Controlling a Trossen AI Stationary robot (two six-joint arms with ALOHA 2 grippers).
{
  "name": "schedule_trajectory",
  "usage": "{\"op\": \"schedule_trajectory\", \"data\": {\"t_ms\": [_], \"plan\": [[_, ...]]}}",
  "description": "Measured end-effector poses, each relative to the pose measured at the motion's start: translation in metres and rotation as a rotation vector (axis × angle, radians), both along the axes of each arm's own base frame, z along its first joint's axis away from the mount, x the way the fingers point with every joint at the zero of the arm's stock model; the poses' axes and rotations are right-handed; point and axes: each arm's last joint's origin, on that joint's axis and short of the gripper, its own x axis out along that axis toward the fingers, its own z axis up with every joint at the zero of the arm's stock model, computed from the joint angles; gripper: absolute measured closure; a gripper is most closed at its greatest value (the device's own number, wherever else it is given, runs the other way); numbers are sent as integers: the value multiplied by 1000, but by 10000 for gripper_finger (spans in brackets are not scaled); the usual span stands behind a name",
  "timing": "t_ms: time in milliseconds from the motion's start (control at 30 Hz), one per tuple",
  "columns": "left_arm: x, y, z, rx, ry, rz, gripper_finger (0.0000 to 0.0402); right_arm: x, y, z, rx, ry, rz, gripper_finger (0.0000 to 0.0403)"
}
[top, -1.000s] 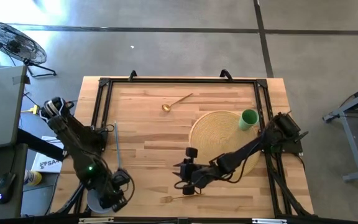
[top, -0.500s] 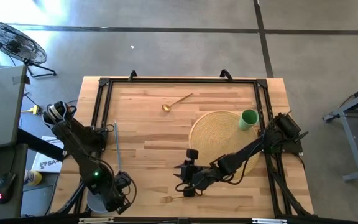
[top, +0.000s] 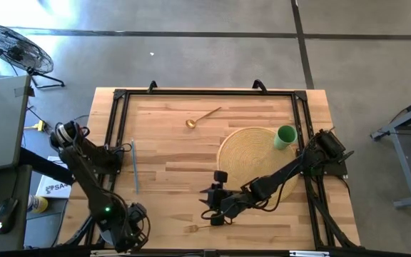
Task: Pick & Place Utensil
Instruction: Put the blue bowl on the brown placemat to the bottom left of the green cup
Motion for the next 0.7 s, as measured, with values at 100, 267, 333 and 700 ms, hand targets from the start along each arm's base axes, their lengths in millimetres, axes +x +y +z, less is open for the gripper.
{"op": "schedule_trajectory", "data": {"t_ms": [100,267,333,700], "plan": [[2,-2,-8,22,20,-1,300,0,0,0,0,1,0,284],[2,-6,-16,22,72,-18,300,0,0,0,1,1,1,284],[2,-7,-18,21,87,-23,300,0,0,0,1,1,1,284],[3,-6,-19,44,49,-63,316,0,0,0,1,1,2,284]]}}
